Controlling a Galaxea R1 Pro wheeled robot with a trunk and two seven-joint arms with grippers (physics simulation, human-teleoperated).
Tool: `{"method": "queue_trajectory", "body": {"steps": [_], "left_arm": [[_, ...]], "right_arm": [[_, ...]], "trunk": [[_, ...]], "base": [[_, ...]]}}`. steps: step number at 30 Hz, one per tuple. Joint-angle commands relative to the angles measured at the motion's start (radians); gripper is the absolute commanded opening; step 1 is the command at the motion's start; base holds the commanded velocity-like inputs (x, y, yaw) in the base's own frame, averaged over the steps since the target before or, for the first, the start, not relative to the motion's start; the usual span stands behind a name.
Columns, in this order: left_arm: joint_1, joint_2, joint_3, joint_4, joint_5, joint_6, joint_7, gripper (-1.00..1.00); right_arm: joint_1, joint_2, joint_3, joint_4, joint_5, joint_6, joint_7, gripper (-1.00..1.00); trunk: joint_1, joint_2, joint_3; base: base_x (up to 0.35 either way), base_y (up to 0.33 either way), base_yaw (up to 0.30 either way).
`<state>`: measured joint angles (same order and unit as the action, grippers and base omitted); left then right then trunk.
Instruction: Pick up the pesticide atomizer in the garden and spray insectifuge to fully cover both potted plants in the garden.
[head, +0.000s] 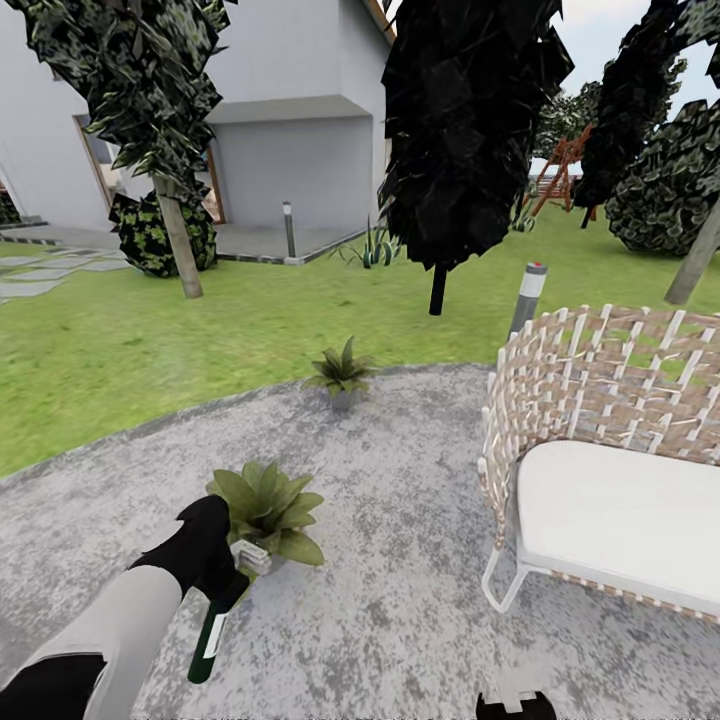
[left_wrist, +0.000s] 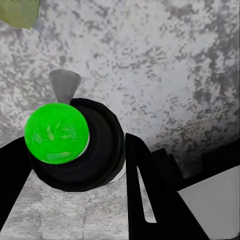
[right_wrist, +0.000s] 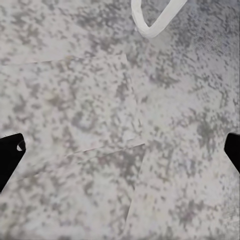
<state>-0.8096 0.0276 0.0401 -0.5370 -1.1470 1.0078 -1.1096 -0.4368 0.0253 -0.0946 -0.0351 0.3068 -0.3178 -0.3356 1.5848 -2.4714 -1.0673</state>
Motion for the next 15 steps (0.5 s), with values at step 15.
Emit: {"method": "queue_trajectory", "body": {"steps": [15], "left_arm": [[0.000, -0.035, 0.099, -0.122, -0.010, 0.005, -0.008, -1.00]], "right_arm": [[0.000, -0.001, -0.008, 0.001, 0.012, -0.003, -0.003, 1.00]], "trunk": [[0.016, -0.029, -0.017]], "base": [[0.000, 0.000, 0.000]]}}
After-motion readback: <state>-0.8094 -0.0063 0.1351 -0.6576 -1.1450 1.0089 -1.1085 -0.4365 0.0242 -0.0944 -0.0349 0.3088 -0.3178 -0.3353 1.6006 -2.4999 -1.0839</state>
